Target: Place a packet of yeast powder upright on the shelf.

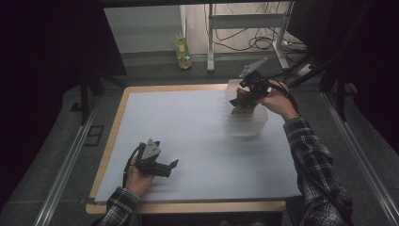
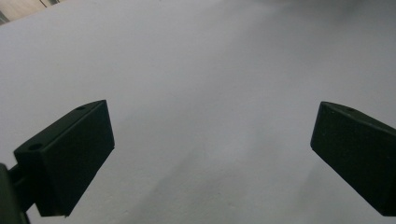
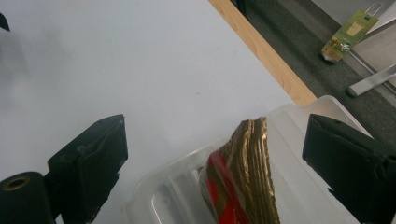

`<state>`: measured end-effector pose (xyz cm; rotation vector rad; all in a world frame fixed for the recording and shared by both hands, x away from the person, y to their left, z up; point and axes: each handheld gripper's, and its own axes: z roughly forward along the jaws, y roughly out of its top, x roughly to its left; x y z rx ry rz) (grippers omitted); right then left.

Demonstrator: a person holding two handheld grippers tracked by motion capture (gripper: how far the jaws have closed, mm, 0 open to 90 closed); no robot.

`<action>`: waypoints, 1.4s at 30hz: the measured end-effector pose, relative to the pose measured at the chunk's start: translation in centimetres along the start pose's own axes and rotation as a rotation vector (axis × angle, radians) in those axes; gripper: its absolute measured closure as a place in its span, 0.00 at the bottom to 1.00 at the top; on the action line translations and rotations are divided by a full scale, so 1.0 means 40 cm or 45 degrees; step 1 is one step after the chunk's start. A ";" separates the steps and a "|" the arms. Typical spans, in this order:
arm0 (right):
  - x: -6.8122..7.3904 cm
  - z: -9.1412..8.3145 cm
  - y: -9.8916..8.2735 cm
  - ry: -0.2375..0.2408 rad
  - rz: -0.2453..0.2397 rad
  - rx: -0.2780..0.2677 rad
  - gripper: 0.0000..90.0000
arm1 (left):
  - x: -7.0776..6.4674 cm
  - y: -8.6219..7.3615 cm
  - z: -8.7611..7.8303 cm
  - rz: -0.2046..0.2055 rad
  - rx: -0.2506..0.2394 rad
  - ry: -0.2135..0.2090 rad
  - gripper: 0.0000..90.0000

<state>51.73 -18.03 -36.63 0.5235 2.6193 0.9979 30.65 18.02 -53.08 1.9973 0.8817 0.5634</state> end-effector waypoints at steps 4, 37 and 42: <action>0.006 -0.005 0.005 -0.003 0.031 -0.041 0.06 | 0.000 0.000 0.000 0.003 0.003 0.001 0.00; 0.093 -0.099 -0.030 -0.083 0.060 -0.155 0.05 | -0.006 0.004 -0.003 0.023 -0.008 0.011 0.00; 0.109 -0.109 -0.044 -0.078 0.055 -0.160 0.05 | -0.007 0.004 -0.003 0.025 -0.006 0.010 0.00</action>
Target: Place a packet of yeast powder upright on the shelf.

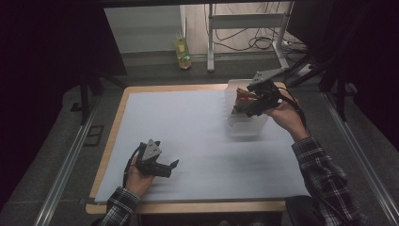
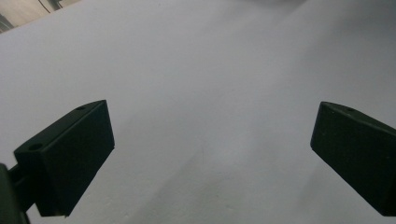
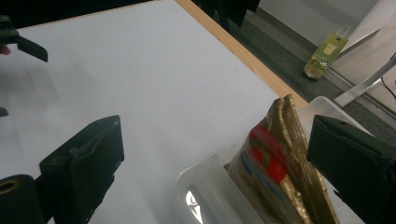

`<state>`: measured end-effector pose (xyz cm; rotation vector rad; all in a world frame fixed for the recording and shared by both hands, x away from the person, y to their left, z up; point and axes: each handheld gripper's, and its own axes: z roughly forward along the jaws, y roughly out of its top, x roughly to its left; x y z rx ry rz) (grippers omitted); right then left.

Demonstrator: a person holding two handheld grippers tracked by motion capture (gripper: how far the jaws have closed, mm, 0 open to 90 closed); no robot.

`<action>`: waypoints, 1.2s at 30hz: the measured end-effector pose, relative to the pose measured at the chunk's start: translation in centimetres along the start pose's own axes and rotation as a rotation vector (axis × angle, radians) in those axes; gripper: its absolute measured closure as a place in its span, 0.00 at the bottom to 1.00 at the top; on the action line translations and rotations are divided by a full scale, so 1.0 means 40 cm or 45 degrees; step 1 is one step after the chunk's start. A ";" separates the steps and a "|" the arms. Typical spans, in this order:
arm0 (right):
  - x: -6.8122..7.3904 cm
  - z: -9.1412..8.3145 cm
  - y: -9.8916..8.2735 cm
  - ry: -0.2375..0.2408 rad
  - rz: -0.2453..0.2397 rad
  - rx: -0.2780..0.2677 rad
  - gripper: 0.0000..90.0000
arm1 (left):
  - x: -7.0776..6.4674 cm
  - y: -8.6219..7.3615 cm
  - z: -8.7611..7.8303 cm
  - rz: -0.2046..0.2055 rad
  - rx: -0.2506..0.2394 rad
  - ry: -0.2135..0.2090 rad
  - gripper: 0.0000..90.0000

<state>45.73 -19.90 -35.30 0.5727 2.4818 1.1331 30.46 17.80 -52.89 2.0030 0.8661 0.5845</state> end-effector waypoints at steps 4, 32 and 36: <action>0.011 -0.008 -0.014 -0.003 -0.005 0.003 0.05 | 0.000 -0.001 0.001 -0.001 0.002 -0.001 0.00; 0.100 -0.031 -0.102 0.055 0.046 -0.029 0.01 | 0.004 0.000 -0.003 -0.019 -0.017 -0.016 0.00; 0.114 -0.031 -0.115 0.066 0.053 -0.031 0.01 | 0.007 0.001 -0.005 -0.034 -0.020 -0.020 0.00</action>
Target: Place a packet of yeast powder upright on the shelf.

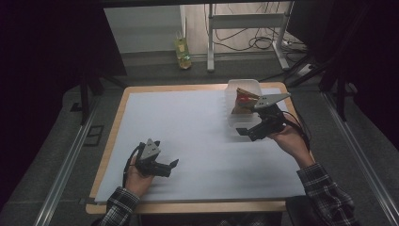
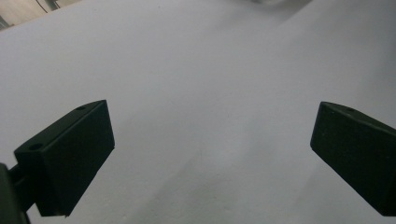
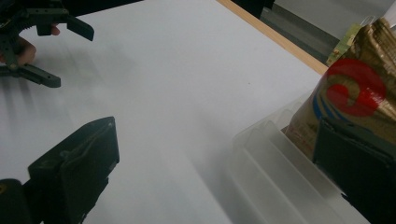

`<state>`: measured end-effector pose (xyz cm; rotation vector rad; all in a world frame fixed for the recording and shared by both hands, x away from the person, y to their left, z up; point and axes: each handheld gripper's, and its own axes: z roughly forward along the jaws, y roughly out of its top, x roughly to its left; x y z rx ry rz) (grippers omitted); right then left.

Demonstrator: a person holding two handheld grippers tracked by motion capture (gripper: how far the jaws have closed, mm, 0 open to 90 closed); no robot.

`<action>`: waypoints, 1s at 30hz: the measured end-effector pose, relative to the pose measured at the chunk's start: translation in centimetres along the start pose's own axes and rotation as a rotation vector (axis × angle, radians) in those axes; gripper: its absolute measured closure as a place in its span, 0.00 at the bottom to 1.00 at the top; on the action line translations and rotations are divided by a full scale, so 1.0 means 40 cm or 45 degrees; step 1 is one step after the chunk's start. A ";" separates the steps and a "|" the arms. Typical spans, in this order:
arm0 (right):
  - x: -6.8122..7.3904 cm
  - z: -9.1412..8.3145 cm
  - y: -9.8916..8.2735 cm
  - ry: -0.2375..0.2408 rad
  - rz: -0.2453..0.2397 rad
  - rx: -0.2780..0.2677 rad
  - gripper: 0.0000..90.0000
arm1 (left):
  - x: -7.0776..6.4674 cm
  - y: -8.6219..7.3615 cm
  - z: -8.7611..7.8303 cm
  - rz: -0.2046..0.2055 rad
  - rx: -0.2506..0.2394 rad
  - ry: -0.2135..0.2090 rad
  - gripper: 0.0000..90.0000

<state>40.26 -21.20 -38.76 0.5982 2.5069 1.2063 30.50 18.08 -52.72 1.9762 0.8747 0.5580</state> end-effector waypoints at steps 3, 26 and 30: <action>0.008 -0.001 -0.010 0.006 0.008 -0.004 0.01 | 0.000 0.001 -0.001 -0.005 -0.002 -0.001 0.00; 0.071 0.012 -0.113 0.046 0.070 -0.064 0.00 | 0.003 0.005 -0.010 -0.055 -0.033 -0.019 0.00; 0.083 0.016 -0.128 0.046 0.068 -0.066 0.00 | 0.003 0.007 -0.012 -0.070 -0.047 -0.028 0.00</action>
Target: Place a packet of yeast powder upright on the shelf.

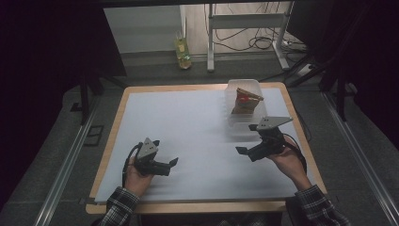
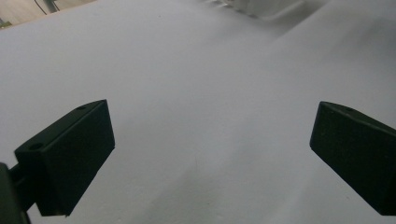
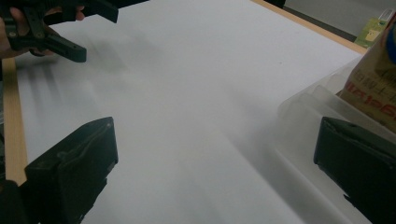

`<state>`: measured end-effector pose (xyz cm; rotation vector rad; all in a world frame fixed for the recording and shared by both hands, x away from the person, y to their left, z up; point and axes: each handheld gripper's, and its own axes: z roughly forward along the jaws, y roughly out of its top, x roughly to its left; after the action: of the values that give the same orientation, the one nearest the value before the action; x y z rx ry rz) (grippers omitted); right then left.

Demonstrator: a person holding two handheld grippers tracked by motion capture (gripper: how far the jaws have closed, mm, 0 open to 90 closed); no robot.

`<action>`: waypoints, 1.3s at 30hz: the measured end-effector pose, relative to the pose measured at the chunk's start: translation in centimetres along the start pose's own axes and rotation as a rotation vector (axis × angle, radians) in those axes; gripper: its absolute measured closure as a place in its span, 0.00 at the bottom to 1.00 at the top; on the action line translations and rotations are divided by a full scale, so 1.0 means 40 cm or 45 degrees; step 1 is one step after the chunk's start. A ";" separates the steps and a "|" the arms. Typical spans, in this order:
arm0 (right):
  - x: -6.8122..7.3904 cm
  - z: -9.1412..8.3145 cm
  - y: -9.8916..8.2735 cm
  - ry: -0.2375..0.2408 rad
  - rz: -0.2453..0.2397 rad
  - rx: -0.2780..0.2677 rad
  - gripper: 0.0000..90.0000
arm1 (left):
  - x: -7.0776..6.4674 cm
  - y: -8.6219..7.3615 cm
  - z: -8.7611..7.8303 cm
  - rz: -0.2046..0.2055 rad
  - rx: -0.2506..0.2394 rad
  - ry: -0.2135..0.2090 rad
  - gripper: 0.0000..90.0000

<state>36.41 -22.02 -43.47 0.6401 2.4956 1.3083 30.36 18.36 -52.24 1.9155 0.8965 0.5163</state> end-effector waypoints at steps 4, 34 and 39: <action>0.012 0.007 -0.018 0.006 0.001 -0.002 0.00 | 0.001 0.001 -0.002 -0.021 -0.019 -0.013 0.00; 0.050 0.082 -0.137 -0.036 -0.076 0.054 0.00 | -0.007 -0.003 0.006 0.027 -0.002 -0.018 0.00; 0.048 0.089 -0.142 -0.036 -0.072 0.073 0.00 | -0.009 -0.003 0.009 0.036 0.003 -0.024 0.00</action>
<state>34.72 -21.39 -50.22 0.5911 2.5174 1.2040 30.30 17.91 -52.50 1.9341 0.8596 0.5135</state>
